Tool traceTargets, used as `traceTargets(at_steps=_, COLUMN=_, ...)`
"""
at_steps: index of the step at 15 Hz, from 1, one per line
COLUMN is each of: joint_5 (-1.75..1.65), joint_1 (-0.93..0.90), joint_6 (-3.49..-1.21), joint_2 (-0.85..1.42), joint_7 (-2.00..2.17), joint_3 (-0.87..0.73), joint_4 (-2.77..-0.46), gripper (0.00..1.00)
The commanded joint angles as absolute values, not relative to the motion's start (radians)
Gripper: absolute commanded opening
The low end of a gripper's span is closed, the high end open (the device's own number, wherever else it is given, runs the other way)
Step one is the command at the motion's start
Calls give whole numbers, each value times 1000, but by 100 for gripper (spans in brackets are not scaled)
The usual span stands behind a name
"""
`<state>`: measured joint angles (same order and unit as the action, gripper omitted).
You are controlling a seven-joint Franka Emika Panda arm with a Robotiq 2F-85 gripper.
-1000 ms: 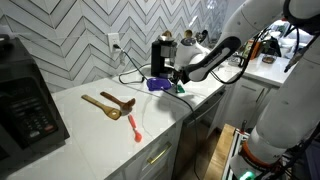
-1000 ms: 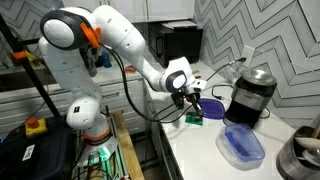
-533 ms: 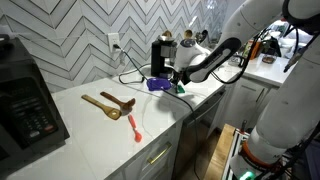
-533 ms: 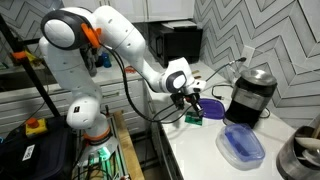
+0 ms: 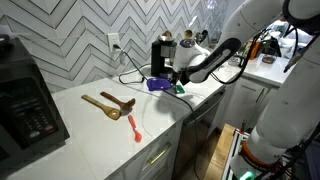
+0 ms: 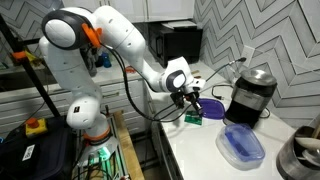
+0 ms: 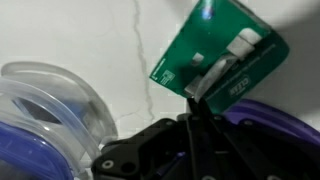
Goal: Pick up the small white object on the counter and put it inside the small green packet
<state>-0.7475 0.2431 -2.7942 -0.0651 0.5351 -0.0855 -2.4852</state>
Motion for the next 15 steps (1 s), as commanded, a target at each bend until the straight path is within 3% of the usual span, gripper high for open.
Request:
traceTargets(at_steps=1, joint_5=-756, joint_1=243, joint_6=-2823, joint_2=-60, joint_7=567, joint_3=-81, joint_4=-2494, gripper=14)
traceTargets(at_steps=2, joint_5=-753, joint_1=243, joint_6=-2824, joint_2=-59, joint_7=567, joint_3=-79, joint_4=-2494, gripper=28)
traceTargets(at_steps=4, joint_5=-752, joint_1=245, joint_6=-2824, joint_2=-59, joint_7=570, joint_3=-78, joint_4=-2495, gripper=37)
traceTargets(at_steps=5, joint_5=-753, joint_1=245, joint_6=-2824, joint_2=-60, joint_7=569, joint_3=-78, joint_4=-2495, gripper=38)
traceTargets(at_steps=6, joint_5=-747, joint_1=244, joint_6=-2826, joint_2=-60, joint_7=566, joint_3=-78, joint_4=-2496, gripper=27)
traceTargets(at_steps=8, joint_5=-745, joint_1=244, joint_6=-2827, joint_2=-61, joint_7=565, joint_3=-78, joint_4=-2496, gripper=32)
traceTargets(at_steps=9, joint_5=-742, joint_1=246, joint_6=-2826, joint_2=-63, joint_7=564, joint_3=-79, joint_4=-2495, gripper=53)
traceTargets(at_steps=11, joint_5=-750, joint_1=252, joint_6=-2815, joint_2=-69, joint_7=569, joint_3=-83, joint_4=-2489, gripper=58)
traceTargets(at_steps=15, joint_5=-724, joint_1=261, joint_6=-2791, joint_2=-80, joint_7=553, joint_3=-94, joint_4=-2482, gripper=87)
